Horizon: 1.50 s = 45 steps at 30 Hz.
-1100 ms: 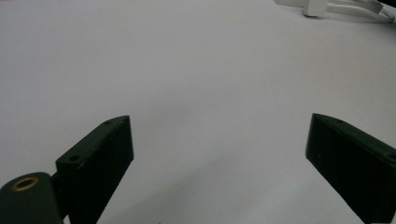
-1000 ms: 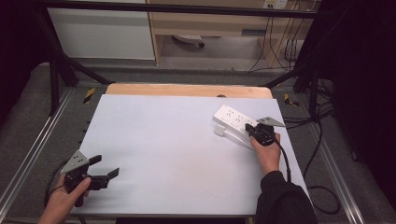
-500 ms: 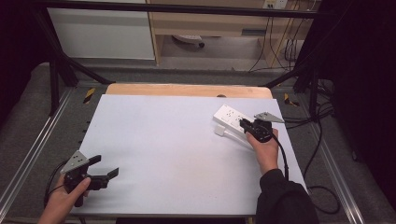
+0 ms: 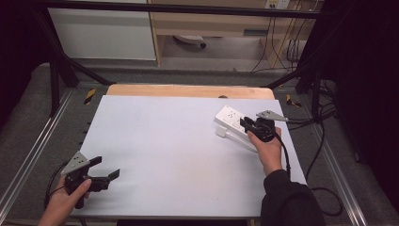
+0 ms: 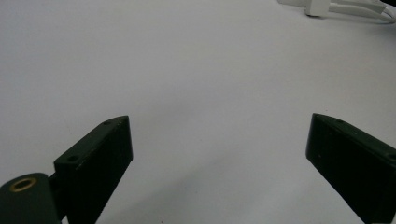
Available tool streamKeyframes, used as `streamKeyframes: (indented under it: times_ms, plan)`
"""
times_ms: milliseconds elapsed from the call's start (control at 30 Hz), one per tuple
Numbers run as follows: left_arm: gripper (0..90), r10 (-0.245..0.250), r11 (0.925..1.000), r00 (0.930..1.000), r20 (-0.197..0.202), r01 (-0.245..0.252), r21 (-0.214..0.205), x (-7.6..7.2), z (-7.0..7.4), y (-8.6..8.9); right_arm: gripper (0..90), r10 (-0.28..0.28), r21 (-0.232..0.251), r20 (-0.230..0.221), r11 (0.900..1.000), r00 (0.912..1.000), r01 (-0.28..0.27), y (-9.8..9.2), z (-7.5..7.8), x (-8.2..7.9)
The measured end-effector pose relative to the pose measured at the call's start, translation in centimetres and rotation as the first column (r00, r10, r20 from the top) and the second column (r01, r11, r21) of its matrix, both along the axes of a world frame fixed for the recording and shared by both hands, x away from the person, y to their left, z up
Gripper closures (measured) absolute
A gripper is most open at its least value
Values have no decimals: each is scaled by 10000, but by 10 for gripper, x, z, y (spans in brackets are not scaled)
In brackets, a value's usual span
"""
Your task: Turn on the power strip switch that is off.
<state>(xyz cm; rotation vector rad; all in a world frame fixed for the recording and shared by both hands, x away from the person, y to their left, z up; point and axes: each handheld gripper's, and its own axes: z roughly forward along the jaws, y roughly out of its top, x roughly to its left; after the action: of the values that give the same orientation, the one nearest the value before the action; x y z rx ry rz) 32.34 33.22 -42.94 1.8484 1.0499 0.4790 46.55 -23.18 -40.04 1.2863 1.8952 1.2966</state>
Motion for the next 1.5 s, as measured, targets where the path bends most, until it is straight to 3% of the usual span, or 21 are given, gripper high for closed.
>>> streamKeyframes:
  times_ms: [667, 867, 1067, 1267, 1500]
  plan:
    - [74, 32, 10000, 9999, 96, -32, 49, -2, 1, 2, 545, 243, 139, 136, 9996, 9996, -245, 5, 16, -10]
    - [74, 26, 10000, 10000, 88, -26, 53, -2, 1, 2, 400, 63, 234, -33, 9997, 10000, -63, 2, 22, -13]
    - [74, 51, 10000, 10000, 78, -51, 49, -2, 1, 2, 149, -149, 409, -352, 9990, 9993, 163, -3, 27, -16]
    - [74, 33, 10000, 10000, 75, -33, 46, -2, 1, 2, 59, -201, 432, -306, 9988, 9993, 214, -7, 32, -22]
    - [74, 22, 10000, 10000, 57, -22, 3, -2, 1, 2, 37, -623, 511, -9, 9968, 9981, 622, -10, 36, -29]
